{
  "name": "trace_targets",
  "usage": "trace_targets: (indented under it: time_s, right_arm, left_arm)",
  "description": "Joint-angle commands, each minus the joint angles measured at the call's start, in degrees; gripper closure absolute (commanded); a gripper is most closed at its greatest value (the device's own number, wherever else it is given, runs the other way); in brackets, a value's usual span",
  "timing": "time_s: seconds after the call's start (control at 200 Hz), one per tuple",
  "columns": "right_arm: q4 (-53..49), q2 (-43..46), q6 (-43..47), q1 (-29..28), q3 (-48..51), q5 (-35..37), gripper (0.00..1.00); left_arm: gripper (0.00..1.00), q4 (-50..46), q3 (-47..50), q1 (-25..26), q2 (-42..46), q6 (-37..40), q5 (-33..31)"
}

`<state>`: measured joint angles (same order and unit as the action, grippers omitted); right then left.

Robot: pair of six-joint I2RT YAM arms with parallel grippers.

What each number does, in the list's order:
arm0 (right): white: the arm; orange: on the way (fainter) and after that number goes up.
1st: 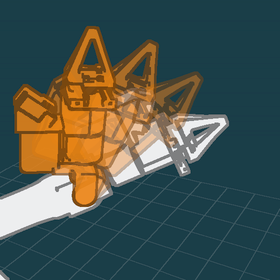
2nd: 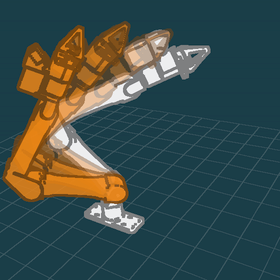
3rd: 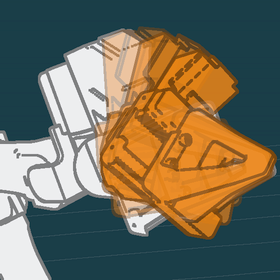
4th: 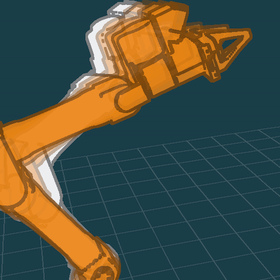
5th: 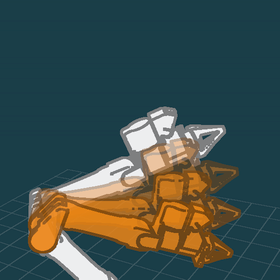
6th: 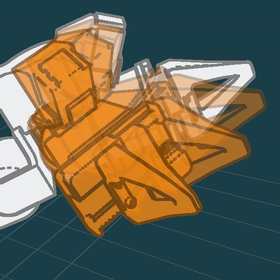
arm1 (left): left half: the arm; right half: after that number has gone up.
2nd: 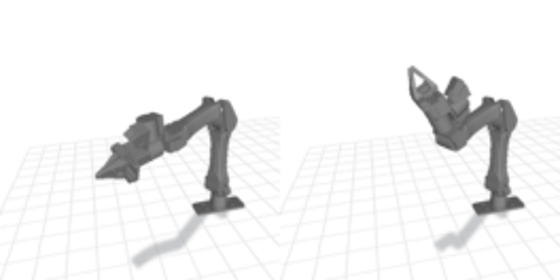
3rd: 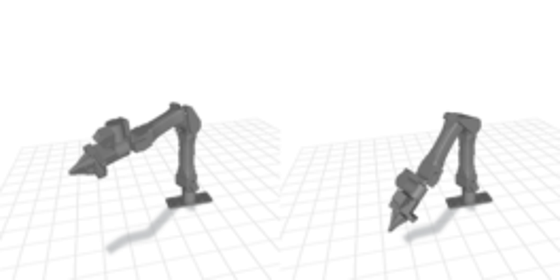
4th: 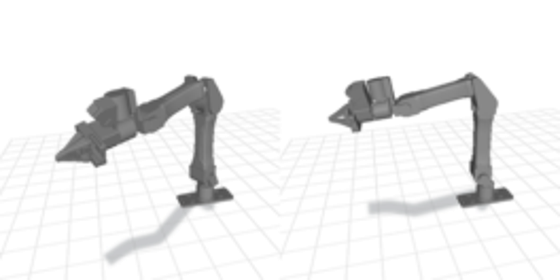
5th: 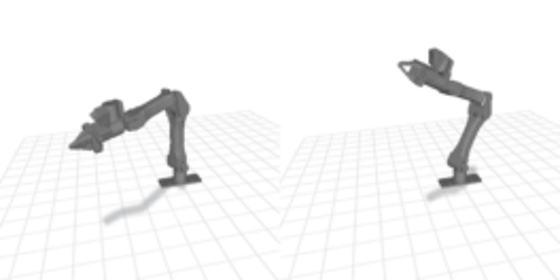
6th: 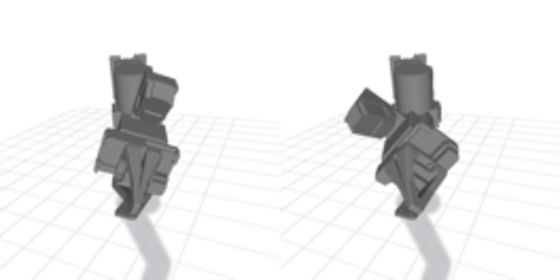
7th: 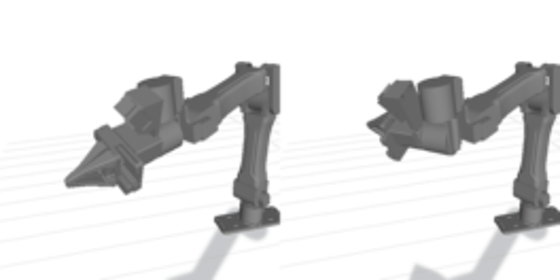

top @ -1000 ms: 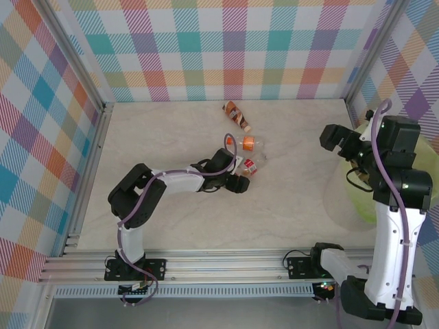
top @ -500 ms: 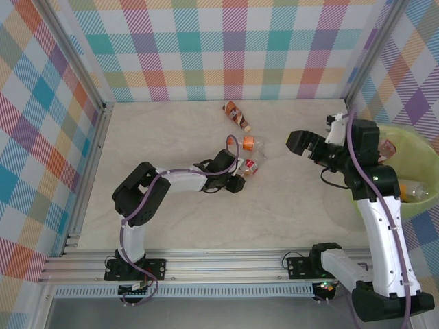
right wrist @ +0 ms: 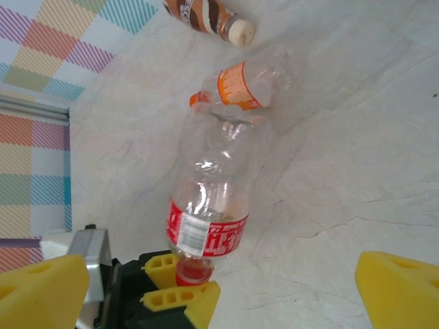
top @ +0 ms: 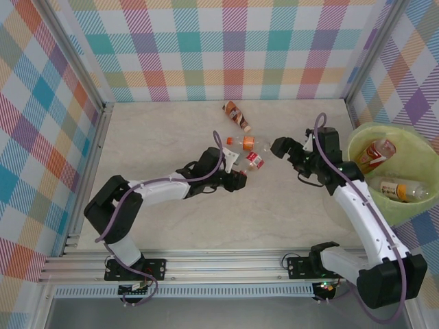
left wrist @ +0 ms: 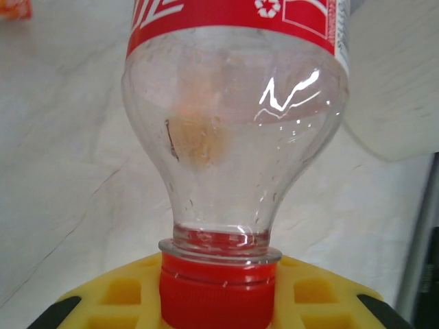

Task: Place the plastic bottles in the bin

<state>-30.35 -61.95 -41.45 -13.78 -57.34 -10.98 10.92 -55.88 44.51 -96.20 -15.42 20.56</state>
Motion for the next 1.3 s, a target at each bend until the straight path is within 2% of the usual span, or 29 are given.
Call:
trace_targets:
  time_s: [0.0,0.095,0.27,0.485,0.6,0.655,0.685,0.73,0.755,0.83,0.915,0.995,1.09,1.175,1.3]
  right_arm:
    - [5.8,-1.9,-1.8,-0.9,1.3,-5.7,0.00]
    - [9.6,-3.1,-2.8,-1.3,2.4,-8.2,0.00]
    - [11.2,-5.0,-2.7,-2.0,2.3,-8.2,0.00]
    - [15.0,-5.0,-2.8,-2.3,3.6,-11.8,0.00]
    - [16.9,-2.7,-3.1,-2.6,4.9,-10.4,0.33]
    - [16.4,-0.7,-2.3,-2.6,4.9,-8.3,0.41]
    - [15.3,0.4,-1.5,-2.6,4.4,-6.6,0.45]
    - [12.6,2.3,0.4,-2.6,3.1,-3.6,0.48]
    - [10.5,3.3,1.8,-2.6,2.1,-1.7,0.49]
    - [2.9,6.3,7.6,-2.5,-3.1,6.5,0.51]
    - [-5.8,8.8,15.1,-2.2,-10.7,17.6,0.50]
    - [-14.6,9.4,22.2,-2.0,-19.3,32.0,0.49]
    - [-17.4,10.0,30.4,-1.0,-25.9,46.5,0.49]
    - [-14.9,10.5,37.4,1.5,-28.8,53.9,0.49]
    - [-15.8,7.7,43.6,8.8,-32.3,57.9,0.49]
  left_arm:
    - [1.00,6.2,1.0,0.7,2.3,-2.8,6.7]
    - [1.00,7.8,0.7,0.8,2.8,-3.8,9.1]
    - [1.00,11.4,1.2,0.9,3.7,-5.6,11.4]
    - [1.00,12.5,1.2,1.4,4.5,-4.2,15.6]
    - [1.00,12.3,0.8,1.5,4.9,-4.5,16.1]
    - [0.91,12.9,0.9,1.5,5.2,-5.0,16.2]
    - [0.78,13.3,0.9,1.5,5.5,-5.2,16.3]
    - [0.42,13.8,1.2,1.5,6.3,-5.6,16.0]
    - [0.26,13.7,1.3,1.5,6.9,-5.9,15.2]
    - [0.01,14.3,3.2,1.4,10.0,-6.2,10.2]
    - [0.00,14.6,6.2,1.1,14.4,-5.7,2.5]
    - [0.00,11.3,7.5,0.6,18.2,-4.3,-4.4]
    - [0.00,9.8,9.5,-0.1,20.9,-4.1,-9.4]
    - [0.00,10.5,11.6,-0.8,21.9,-5.5,-11.1]
    - [0.00,11.2,13.2,-1.5,21.5,-7.9,-11.2]
